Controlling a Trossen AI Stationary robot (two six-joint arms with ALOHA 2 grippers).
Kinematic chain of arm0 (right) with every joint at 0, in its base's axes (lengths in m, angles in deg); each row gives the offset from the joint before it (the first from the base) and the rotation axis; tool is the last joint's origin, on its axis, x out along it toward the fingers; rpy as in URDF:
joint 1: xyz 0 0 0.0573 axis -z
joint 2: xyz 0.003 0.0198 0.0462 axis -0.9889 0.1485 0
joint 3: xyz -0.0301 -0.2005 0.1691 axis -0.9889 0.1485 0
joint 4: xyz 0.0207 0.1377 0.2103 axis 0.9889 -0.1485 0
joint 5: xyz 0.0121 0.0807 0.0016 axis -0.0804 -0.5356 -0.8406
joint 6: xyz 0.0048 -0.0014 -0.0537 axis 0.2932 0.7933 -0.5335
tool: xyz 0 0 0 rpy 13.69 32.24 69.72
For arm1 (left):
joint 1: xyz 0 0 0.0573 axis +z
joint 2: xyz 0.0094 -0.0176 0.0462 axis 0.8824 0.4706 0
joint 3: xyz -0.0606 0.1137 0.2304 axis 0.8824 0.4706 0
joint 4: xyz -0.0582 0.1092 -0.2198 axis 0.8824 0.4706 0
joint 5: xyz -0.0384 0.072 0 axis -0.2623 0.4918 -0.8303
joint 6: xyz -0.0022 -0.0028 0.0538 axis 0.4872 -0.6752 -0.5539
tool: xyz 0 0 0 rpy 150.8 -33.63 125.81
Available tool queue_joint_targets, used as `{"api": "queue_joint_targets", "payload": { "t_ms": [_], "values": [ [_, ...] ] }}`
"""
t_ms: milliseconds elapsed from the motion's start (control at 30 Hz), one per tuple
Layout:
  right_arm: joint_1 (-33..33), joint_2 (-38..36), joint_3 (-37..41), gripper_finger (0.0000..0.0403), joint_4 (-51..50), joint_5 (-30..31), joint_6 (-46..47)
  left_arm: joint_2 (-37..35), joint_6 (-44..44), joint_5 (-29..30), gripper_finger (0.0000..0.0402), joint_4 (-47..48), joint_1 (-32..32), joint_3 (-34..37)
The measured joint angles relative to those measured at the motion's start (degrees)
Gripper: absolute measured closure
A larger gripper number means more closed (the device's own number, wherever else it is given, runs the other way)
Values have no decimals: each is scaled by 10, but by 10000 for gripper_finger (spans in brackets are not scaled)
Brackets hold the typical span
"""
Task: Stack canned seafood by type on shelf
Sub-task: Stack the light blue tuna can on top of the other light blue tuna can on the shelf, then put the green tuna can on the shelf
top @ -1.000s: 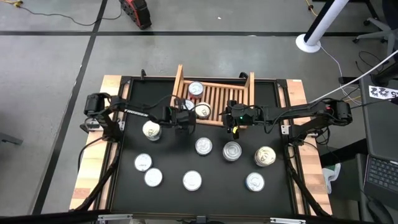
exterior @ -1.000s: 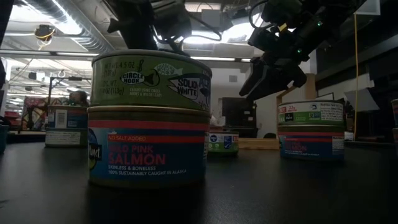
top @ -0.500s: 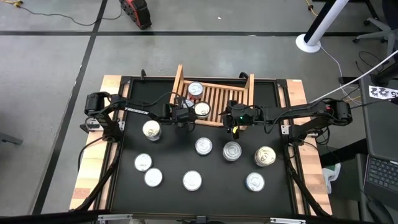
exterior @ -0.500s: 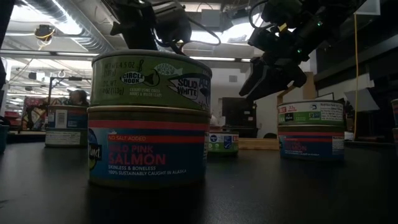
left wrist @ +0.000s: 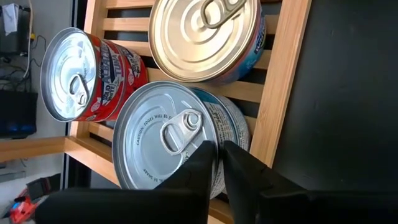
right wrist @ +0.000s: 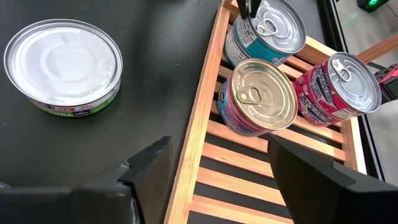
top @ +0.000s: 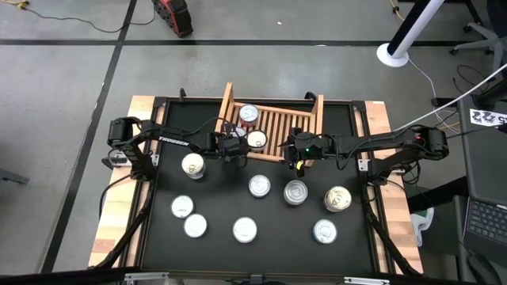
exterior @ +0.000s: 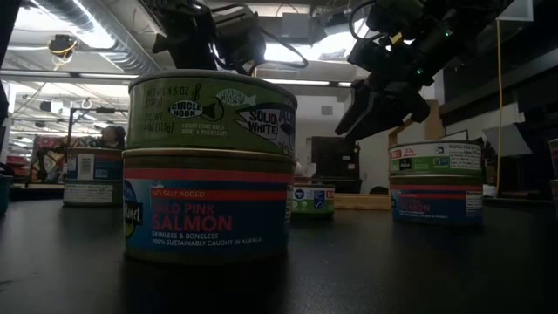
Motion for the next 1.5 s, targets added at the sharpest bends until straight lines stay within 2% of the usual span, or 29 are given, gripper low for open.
{"api": "queue_joint_targets", "payload": {
  "t_ms": [533, 1033, 1133, 1333, 1500],
  "values": [
    [0, 0, 0, 141, 0, 0, 0, 0, -28, 18, 256, -13, -18, -20],
    [0, 0, 0, 141, 0, -2, 0, 1, -23, 16, 243, -15, -95, -54],
    [0, 0, 0, 141, 0, -19, 0, 1, -1, -14, 243, -17, -115, -55],
    [0, 0, 0, 141, 0, -70, 1, 1, 34, -126, 243, -43, -153, -55],
    [0, 0, 0, 141, 4, -109, 1, 7, 0, -150, 243, -73, -184, -55]
  ]
}}
